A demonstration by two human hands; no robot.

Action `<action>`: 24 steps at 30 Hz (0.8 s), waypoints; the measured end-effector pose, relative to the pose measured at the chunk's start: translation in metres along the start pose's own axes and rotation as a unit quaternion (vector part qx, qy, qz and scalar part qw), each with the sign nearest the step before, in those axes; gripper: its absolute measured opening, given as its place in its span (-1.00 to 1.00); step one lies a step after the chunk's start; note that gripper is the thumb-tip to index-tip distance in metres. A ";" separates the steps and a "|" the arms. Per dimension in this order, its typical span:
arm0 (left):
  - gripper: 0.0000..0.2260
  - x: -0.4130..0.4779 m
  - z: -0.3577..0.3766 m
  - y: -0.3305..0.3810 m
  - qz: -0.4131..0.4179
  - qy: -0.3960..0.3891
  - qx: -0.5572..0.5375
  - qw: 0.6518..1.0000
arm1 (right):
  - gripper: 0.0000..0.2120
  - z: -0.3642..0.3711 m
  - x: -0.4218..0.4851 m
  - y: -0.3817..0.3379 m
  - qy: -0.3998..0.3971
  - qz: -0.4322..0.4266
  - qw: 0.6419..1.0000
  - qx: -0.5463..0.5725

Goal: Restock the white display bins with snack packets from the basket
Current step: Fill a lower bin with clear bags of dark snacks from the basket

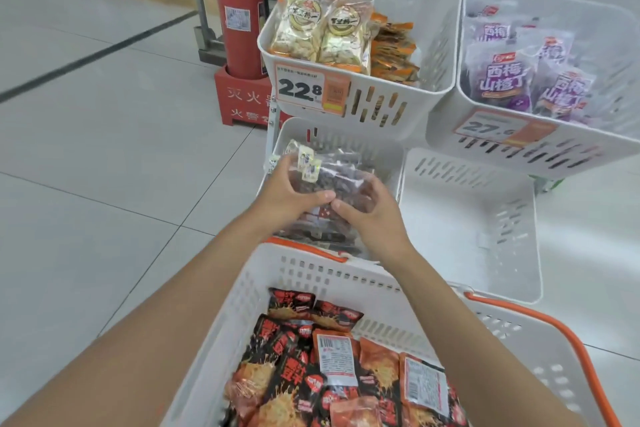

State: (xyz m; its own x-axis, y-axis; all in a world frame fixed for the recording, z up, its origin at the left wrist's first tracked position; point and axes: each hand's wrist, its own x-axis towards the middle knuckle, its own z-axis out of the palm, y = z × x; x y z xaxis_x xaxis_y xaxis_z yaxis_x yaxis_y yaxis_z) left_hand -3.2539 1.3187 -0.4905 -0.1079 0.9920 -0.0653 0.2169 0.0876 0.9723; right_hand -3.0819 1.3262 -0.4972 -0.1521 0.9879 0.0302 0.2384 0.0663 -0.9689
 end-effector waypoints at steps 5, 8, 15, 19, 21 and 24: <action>-0.20 0.027 -0.034 -0.041 -0.026 0.014 0.261 0.965 | -0.66 0.039 0.024 0.027 -0.072 0.037 0.983 -0.166; -0.29 0.021 -0.044 -0.070 -0.018 0.006 0.174 0.984 | -0.59 0.044 0.028 0.040 -0.076 0.059 0.978 -0.185; -0.62 0.029 -0.041 -0.082 0.042 0.052 0.148 0.987 | -0.60 0.045 0.028 0.039 -0.117 0.082 0.985 -0.096; -0.42 0.025 -0.047 -0.101 0.021 0.015 0.204 0.979 | -0.62 0.050 0.032 0.036 -0.157 0.066 0.967 -0.192; -0.43 0.024 -0.047 -0.097 0.022 0.017 0.185 0.982 | -0.66 0.052 0.033 0.032 -0.108 0.030 0.975 -0.194; -0.58 0.029 -0.047 -0.091 0.027 0.017 0.221 0.975 | -0.65 0.052 0.032 0.030 -0.077 0.032 0.979 -0.186</action>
State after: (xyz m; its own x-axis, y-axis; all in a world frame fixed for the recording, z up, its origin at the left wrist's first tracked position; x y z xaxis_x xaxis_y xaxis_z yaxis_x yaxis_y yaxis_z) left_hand -3.3223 1.3348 -0.5705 -0.1146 0.9934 -0.0027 0.6187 0.0735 0.7822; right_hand -3.1300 1.3524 -0.5377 -0.2621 0.9606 -0.0924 0.5811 0.0806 -0.8098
